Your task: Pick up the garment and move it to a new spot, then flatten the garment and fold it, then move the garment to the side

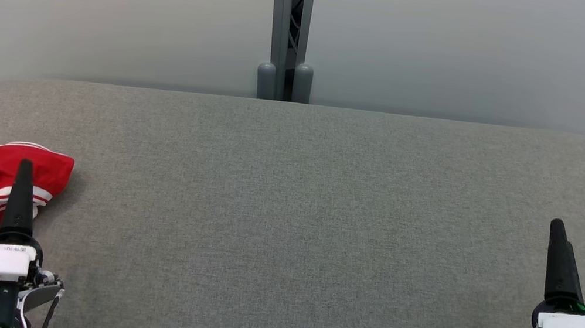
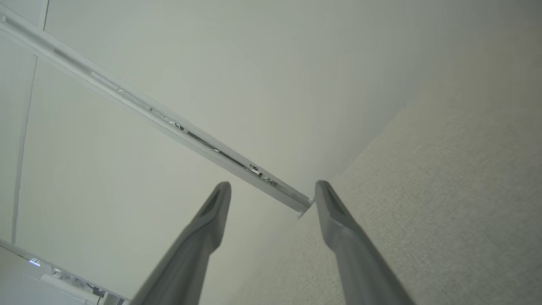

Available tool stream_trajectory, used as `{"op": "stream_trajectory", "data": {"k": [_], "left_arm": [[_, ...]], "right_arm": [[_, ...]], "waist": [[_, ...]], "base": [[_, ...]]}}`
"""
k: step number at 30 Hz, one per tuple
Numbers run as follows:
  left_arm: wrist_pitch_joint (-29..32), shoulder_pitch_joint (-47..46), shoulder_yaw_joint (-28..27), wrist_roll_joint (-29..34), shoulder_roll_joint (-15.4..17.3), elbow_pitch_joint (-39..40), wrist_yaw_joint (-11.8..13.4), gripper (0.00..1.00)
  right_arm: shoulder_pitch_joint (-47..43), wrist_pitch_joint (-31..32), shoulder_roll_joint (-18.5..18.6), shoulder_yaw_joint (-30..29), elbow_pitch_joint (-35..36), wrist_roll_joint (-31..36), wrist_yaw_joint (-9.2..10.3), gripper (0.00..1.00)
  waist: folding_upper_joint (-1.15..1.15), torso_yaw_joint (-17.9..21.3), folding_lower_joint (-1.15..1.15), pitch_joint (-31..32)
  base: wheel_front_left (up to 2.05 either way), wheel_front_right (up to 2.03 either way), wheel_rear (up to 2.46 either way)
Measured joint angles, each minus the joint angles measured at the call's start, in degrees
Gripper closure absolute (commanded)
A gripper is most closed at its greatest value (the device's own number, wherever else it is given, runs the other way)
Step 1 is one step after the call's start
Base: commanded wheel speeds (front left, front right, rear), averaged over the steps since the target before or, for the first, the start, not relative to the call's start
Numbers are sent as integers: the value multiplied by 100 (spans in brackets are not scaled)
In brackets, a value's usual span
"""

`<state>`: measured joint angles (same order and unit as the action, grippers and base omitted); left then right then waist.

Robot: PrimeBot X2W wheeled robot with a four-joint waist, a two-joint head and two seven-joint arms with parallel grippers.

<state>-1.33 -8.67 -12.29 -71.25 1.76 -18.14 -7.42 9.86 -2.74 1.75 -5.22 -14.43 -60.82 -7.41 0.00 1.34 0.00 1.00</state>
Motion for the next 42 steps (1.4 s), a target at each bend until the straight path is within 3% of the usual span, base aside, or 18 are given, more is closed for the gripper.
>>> {"op": "stream_trajectory", "data": {"k": [6,21,30,33,42], "left_arm": [[-135,4,-19,689,7,288,130,0],[-424,286,397,2087,35,1149,847,0],[-579,519,857,3161,48,1438,1105,0],[-628,656,1039,3154,49,1235,1173,0],[-761,762,1295,3855,62,1071,1260,0]], "right_arm": [[139,-123,4,77,144,838,0,0],[-67,-380,29,379,775,2663,-1,0],[-188,-512,40,469,1106,3367,-1,0],[-242,-556,44,577,1193,3650,-1,0],[-400,-687,49,527,1149,3742,-1,0]], "waist": [[0,28,0,-10],[0,-12,0,91],[0,-1,0,134],[0,10,0,137],[0,29,0,155]], "base": [[0,0,0],[0,0,0],[0,0,0],[0,0,0],[0,0,0]]}}
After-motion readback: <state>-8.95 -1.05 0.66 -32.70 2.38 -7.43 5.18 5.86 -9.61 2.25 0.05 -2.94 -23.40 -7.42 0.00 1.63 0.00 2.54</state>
